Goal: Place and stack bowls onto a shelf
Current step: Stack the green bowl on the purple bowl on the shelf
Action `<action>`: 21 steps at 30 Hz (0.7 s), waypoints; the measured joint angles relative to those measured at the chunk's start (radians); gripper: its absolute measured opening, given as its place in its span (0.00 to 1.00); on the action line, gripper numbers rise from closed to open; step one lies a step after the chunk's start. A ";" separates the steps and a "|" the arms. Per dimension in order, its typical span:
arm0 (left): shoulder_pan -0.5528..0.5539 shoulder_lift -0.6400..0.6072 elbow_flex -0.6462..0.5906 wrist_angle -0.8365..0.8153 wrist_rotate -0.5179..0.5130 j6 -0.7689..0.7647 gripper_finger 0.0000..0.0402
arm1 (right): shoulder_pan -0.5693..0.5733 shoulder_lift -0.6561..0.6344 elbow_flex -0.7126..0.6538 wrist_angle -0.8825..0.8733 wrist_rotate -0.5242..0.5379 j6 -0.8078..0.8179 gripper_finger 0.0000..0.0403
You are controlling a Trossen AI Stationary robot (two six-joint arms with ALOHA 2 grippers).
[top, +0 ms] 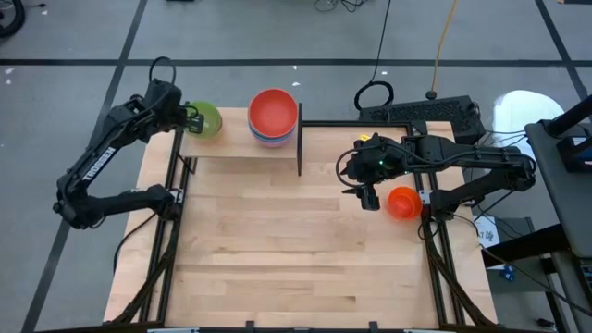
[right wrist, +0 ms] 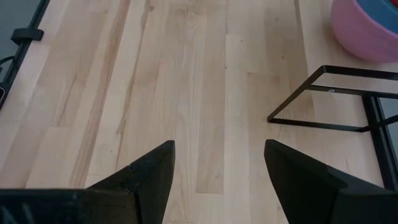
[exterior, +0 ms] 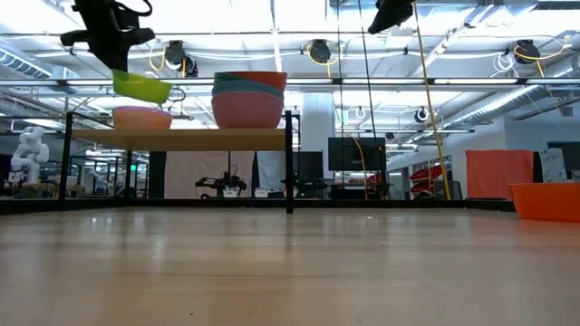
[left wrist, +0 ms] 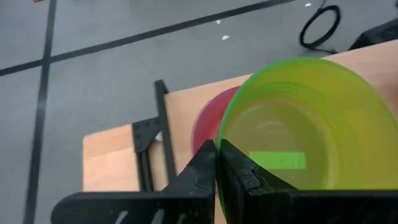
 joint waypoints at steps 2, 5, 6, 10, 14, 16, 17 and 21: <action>0.008 0.009 0.000 -0.020 -0.010 0.010 0.01 | 0.000 0.000 0.000 0.000 0.000 0.000 0.60; 0.006 0.018 0.000 -0.037 -0.013 0.012 0.01 | 0.000 0.000 0.000 0.003 0.000 0.000 0.60; 0.006 0.019 0.000 -0.041 -0.014 0.012 0.01 | 0.000 0.000 0.000 0.003 0.000 0.000 0.60; 0.007 0.020 0.000 -0.042 -0.019 0.015 0.04 | 0.000 0.000 0.000 0.003 0.000 -0.001 0.60; 0.007 0.020 0.000 -0.047 -0.023 0.018 0.11 | 0.000 0.000 0.000 0.003 0.000 -0.001 0.60; 0.007 0.020 0.000 -0.049 -0.027 0.019 0.13 | 0.000 0.000 0.000 0.003 0.000 -0.001 0.60; 0.007 0.020 0.000 -0.049 -0.028 0.019 0.13 | 0.000 0.000 0.000 0.004 0.000 -0.001 0.60; 0.007 0.023 0.000 -0.049 -0.029 0.018 0.14 | 0.000 0.000 0.000 0.003 0.000 -0.001 0.60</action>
